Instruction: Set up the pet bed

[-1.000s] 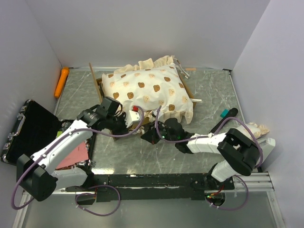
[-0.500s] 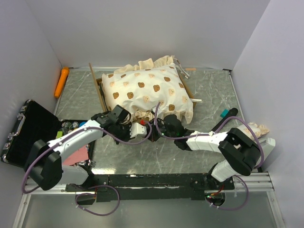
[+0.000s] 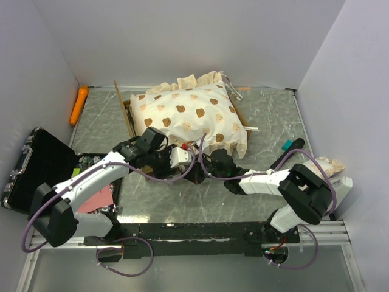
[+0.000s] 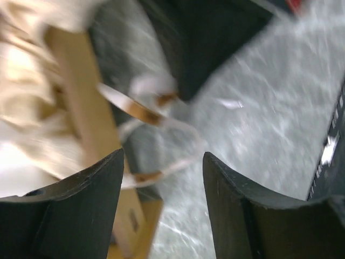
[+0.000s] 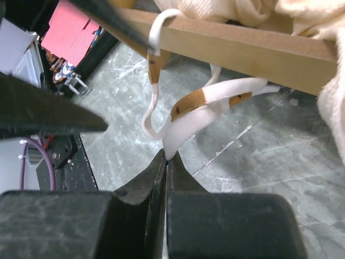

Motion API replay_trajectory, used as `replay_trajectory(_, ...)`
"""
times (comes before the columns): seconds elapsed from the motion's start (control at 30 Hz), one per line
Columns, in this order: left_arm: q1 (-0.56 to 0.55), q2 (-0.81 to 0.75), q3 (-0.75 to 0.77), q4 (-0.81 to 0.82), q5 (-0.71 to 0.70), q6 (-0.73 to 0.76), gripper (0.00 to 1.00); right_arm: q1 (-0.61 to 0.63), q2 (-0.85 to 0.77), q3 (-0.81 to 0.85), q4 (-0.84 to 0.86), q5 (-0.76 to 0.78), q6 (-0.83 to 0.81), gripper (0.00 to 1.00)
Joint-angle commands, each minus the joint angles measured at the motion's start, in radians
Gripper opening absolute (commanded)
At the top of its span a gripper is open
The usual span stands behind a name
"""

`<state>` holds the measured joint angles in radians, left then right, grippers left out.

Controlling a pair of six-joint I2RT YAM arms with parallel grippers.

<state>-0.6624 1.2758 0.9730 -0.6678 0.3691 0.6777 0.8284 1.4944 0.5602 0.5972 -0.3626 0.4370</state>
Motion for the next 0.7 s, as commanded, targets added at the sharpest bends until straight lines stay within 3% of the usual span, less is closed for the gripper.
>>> replay_trajectory(0.0,0.024,0.075,0.081,0.076,0.050,-0.089,0.65,-0.005,-0.028,-0.028,0.102,-0.038,-0.023,0.00)
replay_trajectory(0.17,0.026,0.134,0.101,0.132,0.071,-0.138,0.66,-0.008,-0.011,-0.022,0.107,-0.067,-0.034,0.00)
replay_trajectory(0.33,0.041,0.184,0.165,0.045,0.117,-0.141,0.68,-0.012,0.003,-0.039,0.085,-0.024,0.015,0.00)
replay_trajectory(0.53,0.029,0.223,0.121,0.033,0.176,-0.118,0.70,-0.025,0.013,-0.040,0.101,-0.019,0.045,0.00)
replay_trajectory(0.67,0.024,0.260,0.125,0.019,0.168,-0.130,0.63,-0.026,0.007,-0.028,0.073,-0.007,0.040,0.00)
